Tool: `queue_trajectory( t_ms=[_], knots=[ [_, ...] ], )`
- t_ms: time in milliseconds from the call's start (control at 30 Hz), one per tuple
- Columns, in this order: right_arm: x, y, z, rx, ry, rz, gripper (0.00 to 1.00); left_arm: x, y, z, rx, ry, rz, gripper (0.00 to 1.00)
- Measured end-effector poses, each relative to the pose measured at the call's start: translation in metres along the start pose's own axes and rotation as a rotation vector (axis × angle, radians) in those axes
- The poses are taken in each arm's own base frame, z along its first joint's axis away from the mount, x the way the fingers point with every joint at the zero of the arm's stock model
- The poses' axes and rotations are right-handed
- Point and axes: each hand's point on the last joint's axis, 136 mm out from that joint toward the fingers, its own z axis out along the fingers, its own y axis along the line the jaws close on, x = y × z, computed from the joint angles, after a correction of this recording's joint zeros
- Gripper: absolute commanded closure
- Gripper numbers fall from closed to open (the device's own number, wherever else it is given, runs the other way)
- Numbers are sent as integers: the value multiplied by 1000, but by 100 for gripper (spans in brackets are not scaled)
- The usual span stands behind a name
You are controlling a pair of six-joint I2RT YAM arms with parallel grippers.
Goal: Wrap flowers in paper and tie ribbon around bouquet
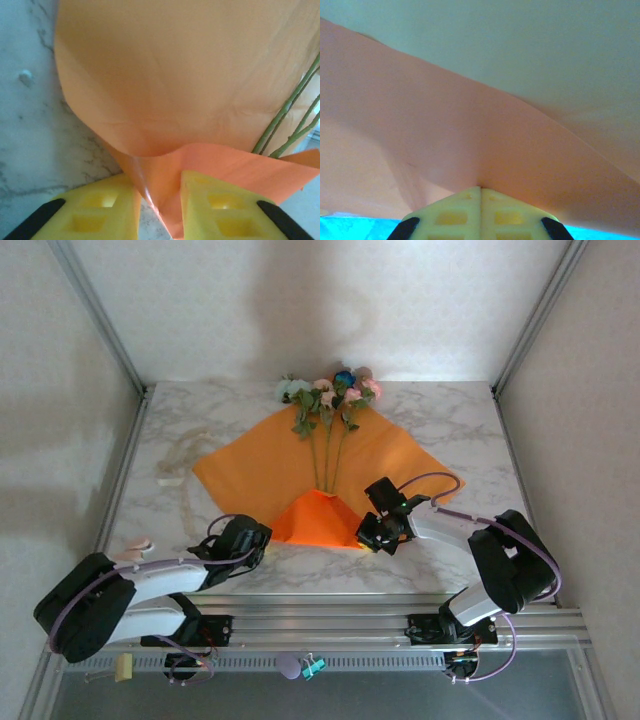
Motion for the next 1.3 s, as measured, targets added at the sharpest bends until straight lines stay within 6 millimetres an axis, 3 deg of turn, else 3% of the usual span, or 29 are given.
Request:
queue_trajectory(
  t_ms=[100, 300, 333, 367, 400, 467, 633, 767, 900, 1000, 1100, 1167, 1300],
  knots=[
    [0, 0, 0, 0, 0, 5, 96, -2, 1, 1, 6, -3, 12, 100],
    [0, 0, 0, -1, 0, 7, 96, -1, -2, -1, 15, -5, 30, 100],
    [0, 0, 0, -2, 0, 7, 96, -1, -4, -1, 18, -4, 31, 91],
    [0, 0, 0, -1, 0, 8, 96, 1, -5, -2, 23, -2, 36, 71],
    [0, 0, 1, -1, 1, 9, 96, 3, -7, -2, 26, 5, 44, 62],
    [0, 1, 1, -3, 2, 9, 96, 11, -9, -2, 29, 24, 58, 60],
    [-1, 3, 2, -10, 4, 8, 96, 24, -9, 2, 36, 50, 75, 70],
    [-1, 4, 2, -12, 7, 9, 96, 29, -5, 8, 22, 63, 80, 100],
    [-1, 5, 2, -12, 10, 10, 96, 30, -5, 8, 21, 66, 88, 97],
    [-1, 5, 2, -14, 11, 12, 97, 31, -6, 8, 23, 67, 90, 70],
    [-1, 5, 2, -14, 13, 13, 97, 36, -16, 6, 55, 79, 94, 60],
    [-1, 5, 2, -14, 13, 13, 97, 41, -17, 6, 63, 90, 99, 61],
    [-1, 5, 2, -14, 13, 13, 97, 45, -17, 9, 68, 100, 98, 80]
  ],
)
